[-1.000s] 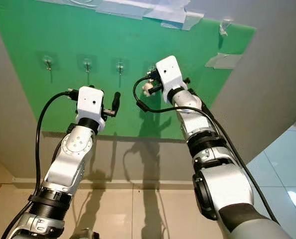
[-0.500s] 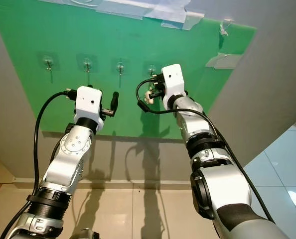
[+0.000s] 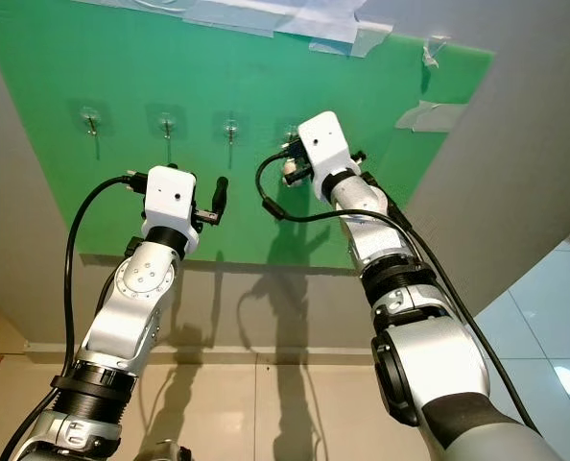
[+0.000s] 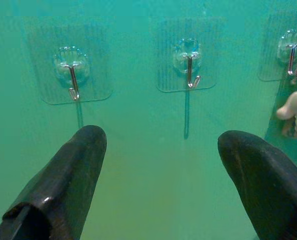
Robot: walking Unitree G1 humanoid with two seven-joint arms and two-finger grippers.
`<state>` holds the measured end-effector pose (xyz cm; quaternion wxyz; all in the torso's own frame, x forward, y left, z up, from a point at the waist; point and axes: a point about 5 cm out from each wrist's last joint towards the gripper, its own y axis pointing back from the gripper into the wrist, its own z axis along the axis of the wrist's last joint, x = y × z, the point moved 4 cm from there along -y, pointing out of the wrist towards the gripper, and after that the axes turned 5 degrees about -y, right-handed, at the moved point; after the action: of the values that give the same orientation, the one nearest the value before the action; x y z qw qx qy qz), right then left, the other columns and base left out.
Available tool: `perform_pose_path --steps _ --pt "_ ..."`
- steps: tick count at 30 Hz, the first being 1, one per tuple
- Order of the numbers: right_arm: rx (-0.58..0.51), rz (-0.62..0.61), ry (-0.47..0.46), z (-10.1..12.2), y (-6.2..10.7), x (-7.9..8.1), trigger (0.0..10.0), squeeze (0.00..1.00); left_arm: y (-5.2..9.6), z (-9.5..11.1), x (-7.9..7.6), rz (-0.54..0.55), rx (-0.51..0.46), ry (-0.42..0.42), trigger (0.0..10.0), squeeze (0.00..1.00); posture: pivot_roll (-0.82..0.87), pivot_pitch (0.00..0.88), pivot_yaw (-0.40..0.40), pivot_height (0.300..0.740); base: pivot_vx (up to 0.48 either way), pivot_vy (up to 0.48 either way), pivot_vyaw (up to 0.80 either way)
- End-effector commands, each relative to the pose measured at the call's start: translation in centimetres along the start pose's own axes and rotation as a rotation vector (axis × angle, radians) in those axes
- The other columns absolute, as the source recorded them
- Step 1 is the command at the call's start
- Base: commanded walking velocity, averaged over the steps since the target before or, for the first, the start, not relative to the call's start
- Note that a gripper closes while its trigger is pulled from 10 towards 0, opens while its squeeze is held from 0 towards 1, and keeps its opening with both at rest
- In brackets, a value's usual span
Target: Hang keys on a hook
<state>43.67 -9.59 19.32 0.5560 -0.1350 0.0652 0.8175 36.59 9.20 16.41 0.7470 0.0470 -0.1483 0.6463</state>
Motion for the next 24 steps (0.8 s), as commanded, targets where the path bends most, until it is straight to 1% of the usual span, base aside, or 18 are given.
perform_pose_path --steps 1,8,9,16,20,24 --pt "-0.029 -0.012 0.027 0.5 0.2 -0.6 0.0 0.00 -0.3 0.8 -0.4 -0.014 -0.019 0.001 10.0 0.00 0.02 0.000 -0.094 0.740 0.000 0.000 0.00" --pt "-0.032 0.014 0.053 0.8 0.0 -0.3 0.0 0.00 -0.3 0.8 -0.4 -0.017 -0.019 0.000 10.0 0.00 0.02 0.000 -0.092 0.740 0.000 0.000 0.00" --pt "-0.035 0.024 0.055 0.8 -0.1 0.0 0.0 0.00 -0.3 0.8 -0.4 -0.018 -0.019 0.000 10.0 0.00 0.02 0.000 -0.093 0.740 0.000 0.000 0.00" --pt "-0.009 0.049 0.036 0.3 -0.1 0.5 0.0 0.00 -0.3 0.8 -0.4 -0.017 -0.018 0.000 10.0 0.00 0.02 0.000 -0.095 0.740 0.000 0.000 0.00" --pt "0.025 0.128 0.021 -0.6 0.1 1.9 0.0 0.00 -0.3 0.8 -0.4 -0.017 -0.016 0.000 10.0 0.00 0.02 0.000 -0.095 0.740 0.000 0.000 0.00" --pt "0.035 0.155 0.023 -0.9 0.2 2.4 0.0 0.00 -0.3 0.7 -0.5 -0.017 -0.015 0.000 10.0 0.00 0.02 0.000 -0.095 0.740 0.000 0.000 0.00"
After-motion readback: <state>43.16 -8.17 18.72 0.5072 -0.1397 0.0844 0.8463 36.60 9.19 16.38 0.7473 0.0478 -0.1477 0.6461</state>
